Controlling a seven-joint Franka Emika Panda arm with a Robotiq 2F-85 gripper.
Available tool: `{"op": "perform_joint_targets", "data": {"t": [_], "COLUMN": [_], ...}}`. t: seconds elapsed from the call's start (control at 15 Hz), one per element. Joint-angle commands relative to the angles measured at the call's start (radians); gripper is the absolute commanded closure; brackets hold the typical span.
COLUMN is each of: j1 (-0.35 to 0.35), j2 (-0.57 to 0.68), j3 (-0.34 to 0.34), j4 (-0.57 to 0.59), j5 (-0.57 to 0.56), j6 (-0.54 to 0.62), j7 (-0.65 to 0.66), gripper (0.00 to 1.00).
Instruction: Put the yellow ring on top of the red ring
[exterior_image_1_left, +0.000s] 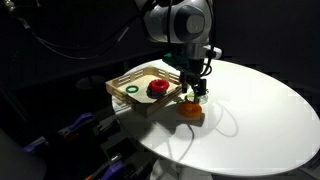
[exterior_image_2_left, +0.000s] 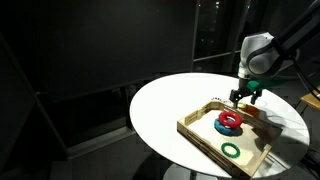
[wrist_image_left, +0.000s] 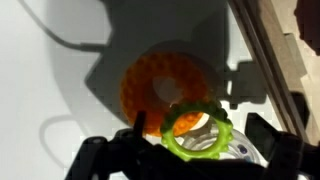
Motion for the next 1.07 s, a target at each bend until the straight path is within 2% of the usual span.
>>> {"op": "perform_joint_targets", "data": {"t": [0.0,1.0], "j1": [0.015,0.022], "j2": [0.004,0.019], "j3": [-0.016,-0.023], "j4": [0.0,0.001], "j5": [-0.023,-0.025], "j6": [0.01,0.011], "j7": [0.03,0.04], "gripper": [0.0,0.0]}}
